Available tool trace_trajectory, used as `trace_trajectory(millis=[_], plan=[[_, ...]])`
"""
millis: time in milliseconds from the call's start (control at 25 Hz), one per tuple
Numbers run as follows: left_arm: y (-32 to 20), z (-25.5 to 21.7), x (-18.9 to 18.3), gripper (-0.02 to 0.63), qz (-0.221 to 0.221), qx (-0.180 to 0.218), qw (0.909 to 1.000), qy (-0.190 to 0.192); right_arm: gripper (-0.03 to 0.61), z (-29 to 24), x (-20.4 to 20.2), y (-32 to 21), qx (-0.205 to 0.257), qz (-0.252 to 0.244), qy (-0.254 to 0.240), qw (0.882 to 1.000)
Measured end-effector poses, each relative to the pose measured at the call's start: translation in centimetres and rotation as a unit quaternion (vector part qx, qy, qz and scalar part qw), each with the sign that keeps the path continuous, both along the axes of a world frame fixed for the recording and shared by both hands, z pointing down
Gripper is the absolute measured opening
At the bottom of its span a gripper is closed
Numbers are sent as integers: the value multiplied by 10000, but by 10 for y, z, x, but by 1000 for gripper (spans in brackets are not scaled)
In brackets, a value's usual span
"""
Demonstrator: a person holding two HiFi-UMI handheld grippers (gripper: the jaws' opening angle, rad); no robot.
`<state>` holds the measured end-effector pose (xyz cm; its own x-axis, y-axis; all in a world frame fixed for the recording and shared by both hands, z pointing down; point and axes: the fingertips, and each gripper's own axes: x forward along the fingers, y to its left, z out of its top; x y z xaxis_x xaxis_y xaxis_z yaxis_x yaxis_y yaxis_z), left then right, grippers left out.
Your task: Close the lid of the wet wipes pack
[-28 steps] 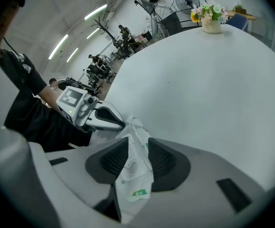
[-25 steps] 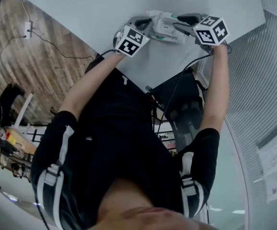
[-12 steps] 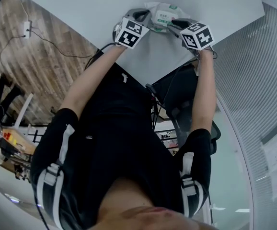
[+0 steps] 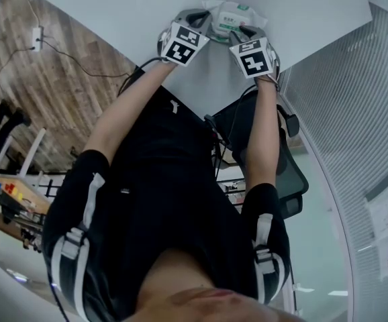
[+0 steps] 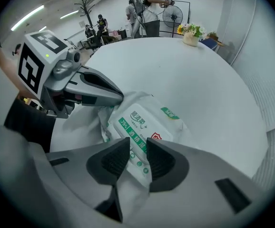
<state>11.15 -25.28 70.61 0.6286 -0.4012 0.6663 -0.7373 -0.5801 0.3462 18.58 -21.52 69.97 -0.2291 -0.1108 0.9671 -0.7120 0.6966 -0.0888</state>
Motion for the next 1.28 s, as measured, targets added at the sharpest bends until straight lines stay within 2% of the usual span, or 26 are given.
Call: trace_trajectory(millis=[200,280,360,680,1280], plan=[[0,-2,0,28,2,-11,10000,2,118,-4,-7,6,142,-153,82,9997],[0,-1,0,28,10,-17,10000,2,98,-4,-10,7,182,-175,70,9997],[1,0,0,28,5,-22,10000,6,52,-3,-11,6,219,-136,40,9997],[0,2,-2,28,-20,-19,10000,27,23,3,-16,8,181,-97,133,9997],[-1,1,-1,28,-14,5,10000,17,25,6,-16,7,192,3,121,9997]])
